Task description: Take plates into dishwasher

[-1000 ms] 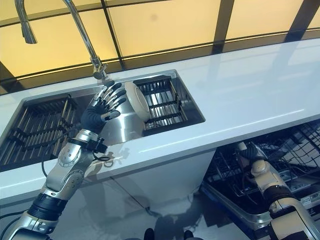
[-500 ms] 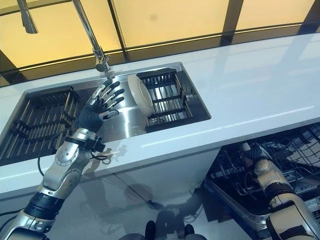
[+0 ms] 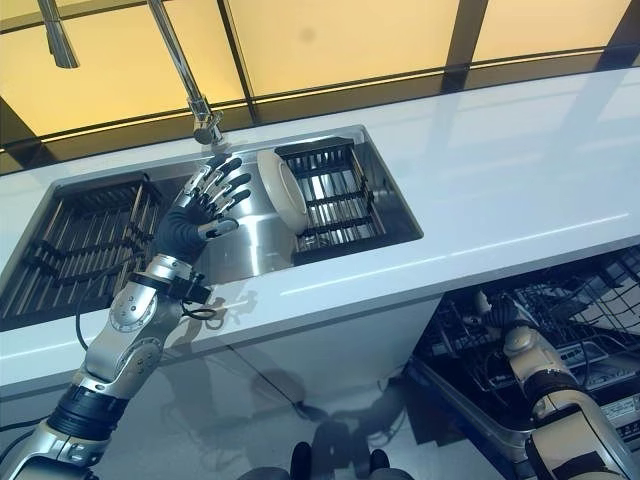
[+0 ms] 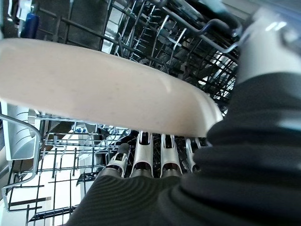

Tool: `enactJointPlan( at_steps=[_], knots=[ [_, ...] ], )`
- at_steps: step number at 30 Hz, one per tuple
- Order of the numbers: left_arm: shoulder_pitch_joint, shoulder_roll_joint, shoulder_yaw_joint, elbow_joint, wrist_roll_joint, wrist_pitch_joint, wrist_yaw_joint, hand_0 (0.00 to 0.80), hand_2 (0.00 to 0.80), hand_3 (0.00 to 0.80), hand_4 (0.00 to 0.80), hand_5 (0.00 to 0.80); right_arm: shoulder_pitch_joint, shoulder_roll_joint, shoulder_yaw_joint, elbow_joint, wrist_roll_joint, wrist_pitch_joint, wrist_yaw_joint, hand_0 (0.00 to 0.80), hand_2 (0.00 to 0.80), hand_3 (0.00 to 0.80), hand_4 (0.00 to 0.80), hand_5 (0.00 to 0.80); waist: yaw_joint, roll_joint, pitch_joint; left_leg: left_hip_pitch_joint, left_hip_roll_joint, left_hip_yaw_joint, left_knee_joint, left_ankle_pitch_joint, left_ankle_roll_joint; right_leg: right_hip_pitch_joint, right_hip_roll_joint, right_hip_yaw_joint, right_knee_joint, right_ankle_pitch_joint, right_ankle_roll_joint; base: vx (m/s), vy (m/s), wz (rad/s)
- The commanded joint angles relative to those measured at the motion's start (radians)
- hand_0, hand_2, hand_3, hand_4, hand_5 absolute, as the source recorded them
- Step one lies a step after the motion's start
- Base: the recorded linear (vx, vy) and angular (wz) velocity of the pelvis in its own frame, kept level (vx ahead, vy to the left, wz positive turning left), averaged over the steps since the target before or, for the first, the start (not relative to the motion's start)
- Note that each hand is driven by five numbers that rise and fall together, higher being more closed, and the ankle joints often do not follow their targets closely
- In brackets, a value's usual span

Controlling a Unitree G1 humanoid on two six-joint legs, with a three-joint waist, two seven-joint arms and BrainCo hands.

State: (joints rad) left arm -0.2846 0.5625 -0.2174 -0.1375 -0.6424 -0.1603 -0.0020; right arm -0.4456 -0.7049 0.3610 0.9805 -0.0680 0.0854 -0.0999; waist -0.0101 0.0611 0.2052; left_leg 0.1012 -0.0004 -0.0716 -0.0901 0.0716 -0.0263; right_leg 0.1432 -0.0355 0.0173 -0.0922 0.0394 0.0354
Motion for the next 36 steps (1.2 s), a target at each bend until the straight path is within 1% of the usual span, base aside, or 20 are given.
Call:
enactJointPlan(
  at_steps=[1, 5, 9, 11, 13, 15, 17, 20, 24, 26, 29, 32, 36],
  knots=[
    [-0.071, -0.012, -0.022, -0.032, 0.031, -0.053, -0.011, 0.000, 0.000, 0.000, 0.000, 0.000, -0.025, -0.027, -0.019, -0.023, -0.029, -0.013, -0.032, 0.000, 0.000, 0.000, 0.000, 0.000, 0.013, -0.027, -0.022, 0.046, -0.059, 0.017, 0.003, -0.122, 0.080, -0.011, 0.044, 0.001, 0.005, -0.013, -0.001, 0.030, 0.039, 0.00],
    [-0.057, -0.018, -0.010, -0.032, 0.030, -0.055, -0.020, 0.000, 0.000, 0.000, 0.000, 0.000, -0.004, -0.032, -0.029, -0.048, -0.041, -0.012, -0.023, 0.000, 0.000, 0.000, 0.000, 0.000, 0.010, -0.034, -0.029, 0.056, -0.058, 0.023, 0.003, -0.127, 0.081, -0.004, 0.047, 0.009, 0.005, -0.014, -0.001, 0.024, 0.041, 0.00],
    [-0.037, -0.026, 0.001, -0.031, 0.037, -0.063, -0.020, 0.000, 0.000, 0.000, 0.000, 0.000, 0.032, -0.040, -0.051, -0.110, -0.051, 0.002, -0.027, 0.000, 0.000, 0.000, 0.000, 0.000, 0.002, -0.043, -0.035, 0.064, -0.055, 0.029, 0.003, -0.130, 0.082, 0.004, 0.050, 0.018, 0.005, -0.016, -0.001, 0.023, 0.047, 0.01],
    [-0.025, -0.028, 0.010, -0.031, 0.036, -0.072, -0.023, 0.000, 0.000, 0.000, 0.000, 0.000, 0.055, -0.047, -0.069, -0.154, -0.028, 0.020, -0.034, 0.000, 0.000, 0.000, 0.000, 0.000, -0.003, -0.047, -0.040, 0.067, -0.055, 0.032, 0.003, -0.132, 0.081, 0.006, 0.052, 0.023, 0.005, -0.017, -0.001, 0.012, 0.054, -0.02],
    [-0.017, -0.030, 0.018, -0.035, 0.038, -0.077, -0.019, 0.000, 0.000, 0.000, 0.000, 0.000, 0.079, -0.053, -0.096, -0.206, -0.004, 0.024, -0.054, 0.000, 0.000, 0.000, 0.000, 0.000, -0.009, -0.051, -0.043, 0.069, -0.054, 0.035, 0.003, -0.134, 0.081, 0.008, 0.053, 0.027, 0.005, -0.017, -0.001, 0.006, 0.062, -0.03],
    [-0.002, -0.031, 0.031, -0.036, 0.040, -0.086, -0.017, 0.000, 0.000, 0.000, 0.000, 0.000, 0.118, -0.059, -0.137, -0.284, 0.003, 0.036, -0.085, 0.000, 0.000, 0.000, 0.000, 0.000, -0.018, -0.055, -0.048, 0.072, -0.053, 0.039, 0.003, -0.136, 0.081, 0.010, 0.055, 0.031, 0.005, -0.017, -0.001, 0.000, 0.065, -0.06],
    [0.014, -0.035, 0.043, -0.036, 0.043, -0.099, -0.017, 0.000, 0.000, 0.000, 0.000, 0.000, 0.172, -0.056, -0.180, -0.354, -0.020, 0.042, -0.116, 0.000, 0.000, 0.000, 0.000, 0.000, -0.028, -0.058, -0.053, 0.074, -0.052, 0.044, 0.003, -0.138, 0.082, 0.011, 0.057, 0.037, 0.005, -0.017, 0.000, -0.007, 0.064, -0.05],
    [0.034, -0.044, 0.060, -0.041, 0.048, -0.115, -0.016, 0.000, 0.000, 0.000, 0.000, 0.000, 0.234, -0.049, -0.238, -0.441, -0.074, 0.071, -0.142, 0.000, 0.000, 0.000, 0.000, 0.000, -0.041, -0.060, -0.060, 0.077, -0.053, 0.051, 0.003, -0.142, 0.085, 0.011, 0.060, 0.047, 0.005, -0.018, 0.002, -0.009, 0.069, -0.03],
    [0.056, -0.052, 0.086, -0.049, 0.052, -0.123, -0.018, 0.000, 0.000, 0.000, 0.000, 0.000, 0.291, -0.056, -0.299, -0.513, -0.172, 0.093, -0.178, 0.000, 0.000, 0.000, 0.000, 0.000, -0.058, -0.064, -0.071, 0.081, -0.052, 0.062, 0.003, -0.143, 0.087, 0.011, 0.065, 0.063, 0.005, -0.016, 0.003, -0.007, 0.063, -0.06],
    [0.065, -0.055, 0.093, -0.053, 0.054, -0.127, -0.014, 0.000, 0.000, 0.000, 0.000, 0.000, 0.314, -0.055, -0.325, -0.551, -0.209, 0.106, -0.177, 0.000, 0.000, 0.000, 0.000, 0.000, -0.065, -0.066, -0.075, 0.082, -0.051, 0.067, 0.003, -0.144, 0.089, 0.012, 0.067, 0.069, 0.005, -0.016, 0.003, -0.005, 0.055, -0.09],
    [0.071, -0.058, 0.106, -0.060, 0.056, -0.126, -0.007, 0.000, 0.000, 0.000, 0.000, 0.000, 0.342, -0.046, -0.351, -0.614, -0.220, 0.119, -0.150, 0.000, 0.000, 0.000, 0.000, 0.000, -0.074, -0.068, -0.078, 0.084, -0.050, 0.073, 0.003, -0.144, 0.090, 0.011, 0.067, 0.074, 0.005, -0.015, 0.004, -0.009, 0.052, -0.14],
    [0.080, -0.060, 0.117, -0.066, 0.058, -0.127, -0.009, 0.000, 0.000, 0.000, 0.000, 0.000, 0.364, -0.036, -0.370, -0.662, -0.236, 0.121, -0.132, 0.000, 0.000, 0.000, 0.000, 0.000, -0.081, -0.069, -0.081, 0.084, -0.049, 0.075, 0.003, -0.144, 0.091, 0.010, 0.068, 0.079, 0.005, -0.014, 0.004, -0.008, 0.045, -0.02],
    [0.080, -0.061, 0.124, -0.069, 0.062, -0.130, -0.002, 0.000, 0.000, 0.000, 0.000, 0.000, 0.384, -0.026, -0.393, -0.713, -0.234, 0.111, -0.139, 0.000, 0.000, 0.000, 0.000, 0.000, -0.091, -0.072, -0.083, 0.084, -0.049, 0.082, 0.003, -0.144, 0.093, 0.009, 0.068, 0.084, 0.005, -0.012, 0.005, -0.017, 0.044, -0.03]
  ],
)
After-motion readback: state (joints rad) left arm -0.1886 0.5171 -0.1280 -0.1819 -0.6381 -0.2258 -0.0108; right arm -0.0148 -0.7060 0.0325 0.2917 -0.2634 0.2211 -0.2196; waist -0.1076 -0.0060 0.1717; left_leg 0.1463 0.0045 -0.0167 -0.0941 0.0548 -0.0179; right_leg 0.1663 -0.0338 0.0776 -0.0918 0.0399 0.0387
